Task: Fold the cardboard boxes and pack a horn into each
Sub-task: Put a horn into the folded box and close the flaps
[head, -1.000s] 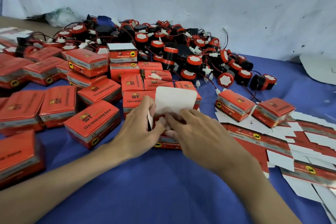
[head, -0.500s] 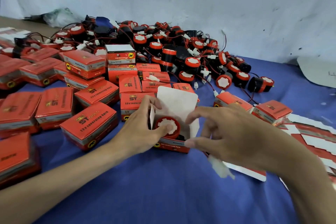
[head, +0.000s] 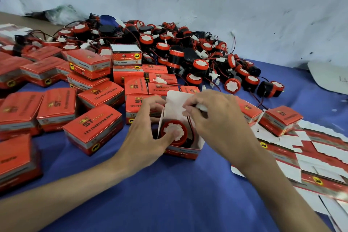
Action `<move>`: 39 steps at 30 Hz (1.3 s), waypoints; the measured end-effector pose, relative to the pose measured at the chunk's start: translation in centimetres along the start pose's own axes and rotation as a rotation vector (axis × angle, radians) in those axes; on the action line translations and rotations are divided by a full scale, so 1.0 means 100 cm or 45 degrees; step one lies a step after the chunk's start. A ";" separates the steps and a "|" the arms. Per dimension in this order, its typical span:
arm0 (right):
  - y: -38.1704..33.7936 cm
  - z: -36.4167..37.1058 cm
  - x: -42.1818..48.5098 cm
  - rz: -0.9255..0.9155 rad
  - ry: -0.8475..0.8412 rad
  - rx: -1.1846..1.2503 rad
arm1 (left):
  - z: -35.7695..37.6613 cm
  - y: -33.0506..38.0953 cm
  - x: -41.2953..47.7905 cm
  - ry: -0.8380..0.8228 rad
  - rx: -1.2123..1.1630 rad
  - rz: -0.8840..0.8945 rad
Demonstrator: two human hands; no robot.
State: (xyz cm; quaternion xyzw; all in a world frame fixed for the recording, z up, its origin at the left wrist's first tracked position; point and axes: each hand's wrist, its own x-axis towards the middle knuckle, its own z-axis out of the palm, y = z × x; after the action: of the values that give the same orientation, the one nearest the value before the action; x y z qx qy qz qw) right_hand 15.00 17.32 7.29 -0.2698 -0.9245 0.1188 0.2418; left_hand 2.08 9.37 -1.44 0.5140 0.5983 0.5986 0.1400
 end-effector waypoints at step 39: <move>0.008 0.023 -0.004 -0.200 -0.563 -0.173 | -0.004 -0.012 0.010 -0.410 -0.142 -0.178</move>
State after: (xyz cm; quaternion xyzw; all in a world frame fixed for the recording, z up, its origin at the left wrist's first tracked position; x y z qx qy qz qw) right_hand 14.49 17.53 4.86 -0.1801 -0.9789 0.0934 0.0232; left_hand 0.77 10.25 -1.96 0.5519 0.5684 0.5294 0.3035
